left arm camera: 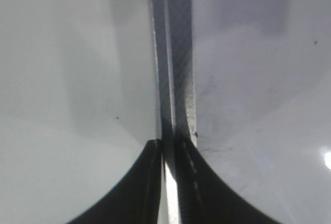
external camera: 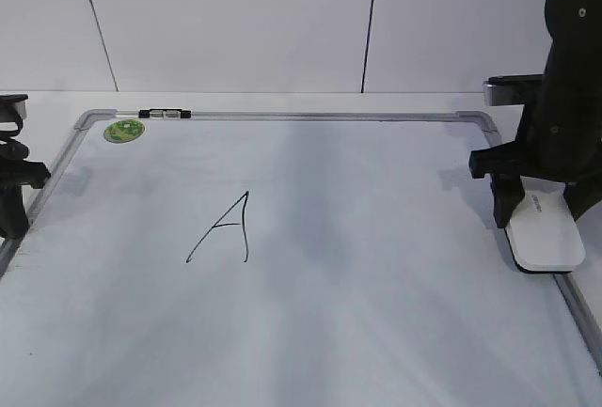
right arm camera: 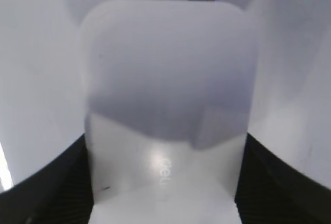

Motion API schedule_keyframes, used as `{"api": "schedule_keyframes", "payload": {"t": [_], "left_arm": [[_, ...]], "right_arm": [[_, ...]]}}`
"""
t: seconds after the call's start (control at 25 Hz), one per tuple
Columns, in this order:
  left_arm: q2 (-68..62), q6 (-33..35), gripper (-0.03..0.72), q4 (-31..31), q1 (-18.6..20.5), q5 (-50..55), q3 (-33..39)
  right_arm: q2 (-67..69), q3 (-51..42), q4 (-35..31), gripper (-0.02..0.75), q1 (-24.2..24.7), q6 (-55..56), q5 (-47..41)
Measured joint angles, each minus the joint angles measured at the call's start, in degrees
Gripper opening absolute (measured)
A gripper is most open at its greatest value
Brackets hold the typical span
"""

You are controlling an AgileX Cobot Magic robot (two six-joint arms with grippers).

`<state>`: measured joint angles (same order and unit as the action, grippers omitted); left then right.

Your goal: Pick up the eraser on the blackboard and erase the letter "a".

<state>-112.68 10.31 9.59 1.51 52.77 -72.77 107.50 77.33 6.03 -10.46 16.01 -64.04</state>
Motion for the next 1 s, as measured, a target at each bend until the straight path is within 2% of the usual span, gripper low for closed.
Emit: {"api": "schedule_keyframes", "payload": {"t": [1.0], "left_arm": [[0.0,0.1,0.077,0.1,0.0,0.0,-0.1]], "right_arm": [[3.2,-0.1,-1.6,0.559,0.1,-2.5,1.8]]}}
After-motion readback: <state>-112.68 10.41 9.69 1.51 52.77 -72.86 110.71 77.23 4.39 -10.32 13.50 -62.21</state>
